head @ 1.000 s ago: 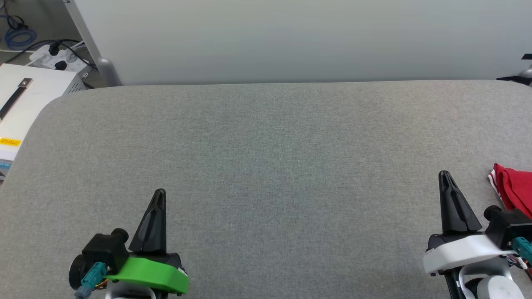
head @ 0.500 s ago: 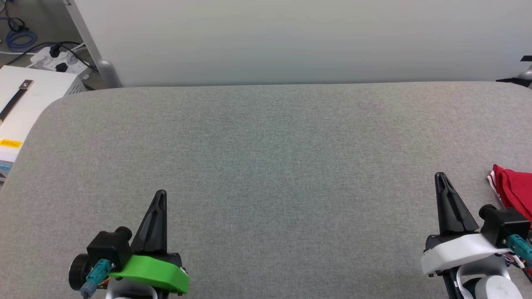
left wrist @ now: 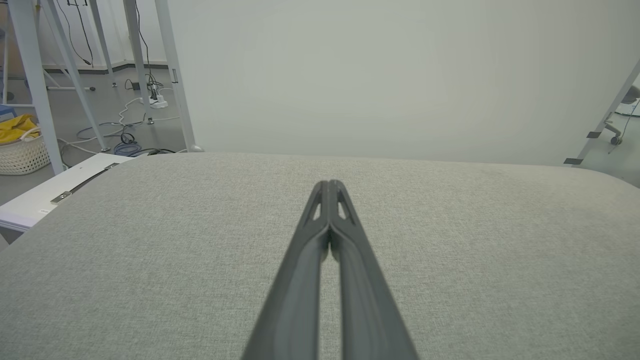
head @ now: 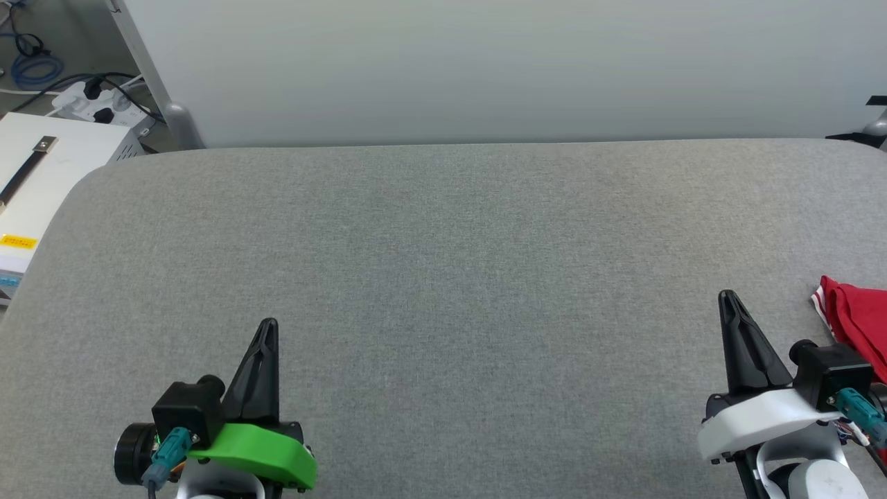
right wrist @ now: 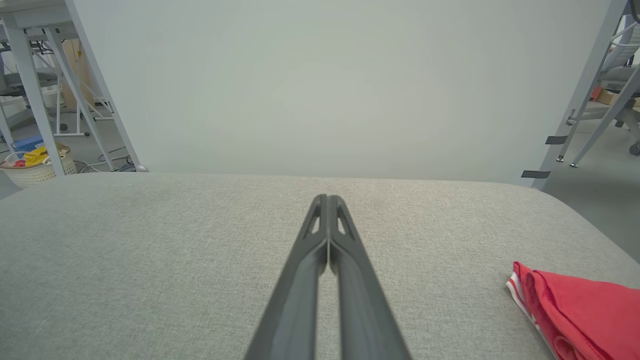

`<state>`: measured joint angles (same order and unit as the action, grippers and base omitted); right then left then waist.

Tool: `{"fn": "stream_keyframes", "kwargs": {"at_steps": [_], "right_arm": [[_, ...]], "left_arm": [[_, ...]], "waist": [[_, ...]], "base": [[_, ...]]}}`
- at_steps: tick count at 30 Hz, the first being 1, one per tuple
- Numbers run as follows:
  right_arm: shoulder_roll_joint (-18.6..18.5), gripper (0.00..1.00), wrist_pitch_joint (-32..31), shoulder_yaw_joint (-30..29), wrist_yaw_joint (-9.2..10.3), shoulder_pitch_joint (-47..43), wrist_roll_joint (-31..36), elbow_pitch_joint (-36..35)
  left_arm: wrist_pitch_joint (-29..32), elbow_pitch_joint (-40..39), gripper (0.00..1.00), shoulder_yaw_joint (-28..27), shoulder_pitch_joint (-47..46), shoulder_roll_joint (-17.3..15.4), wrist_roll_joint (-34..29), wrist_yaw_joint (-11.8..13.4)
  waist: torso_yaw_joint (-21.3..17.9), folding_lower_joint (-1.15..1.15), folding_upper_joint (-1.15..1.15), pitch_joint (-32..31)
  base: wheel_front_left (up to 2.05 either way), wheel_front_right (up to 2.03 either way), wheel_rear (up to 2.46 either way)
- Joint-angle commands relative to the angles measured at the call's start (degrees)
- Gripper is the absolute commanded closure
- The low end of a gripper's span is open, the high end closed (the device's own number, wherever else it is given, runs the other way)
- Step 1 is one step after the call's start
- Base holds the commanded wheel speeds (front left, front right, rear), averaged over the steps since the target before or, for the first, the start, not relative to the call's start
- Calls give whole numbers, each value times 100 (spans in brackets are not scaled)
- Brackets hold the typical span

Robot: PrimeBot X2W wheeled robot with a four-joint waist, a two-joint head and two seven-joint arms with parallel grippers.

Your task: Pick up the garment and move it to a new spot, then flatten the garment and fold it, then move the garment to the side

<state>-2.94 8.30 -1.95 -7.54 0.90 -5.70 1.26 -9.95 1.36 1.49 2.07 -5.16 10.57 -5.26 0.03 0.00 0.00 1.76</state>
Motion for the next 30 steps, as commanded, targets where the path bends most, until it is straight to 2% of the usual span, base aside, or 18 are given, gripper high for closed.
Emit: {"fn": "stream_keyframes", "kwargs": {"at_steps": [1,30], "right_arm": [[1,100,-31,8,2,-31,34,-30],[3,100,-309,73,3,-52,221,-64]], "left_arm": [[45,-21,100,-22,-64,40,-72,48],[376,-61,100,-67,-114,106,-415,215]], "waist": [[0,0,0,-3],[-1,0,0,-63]], "base": [[0,0,0],[0,0,0]]}}
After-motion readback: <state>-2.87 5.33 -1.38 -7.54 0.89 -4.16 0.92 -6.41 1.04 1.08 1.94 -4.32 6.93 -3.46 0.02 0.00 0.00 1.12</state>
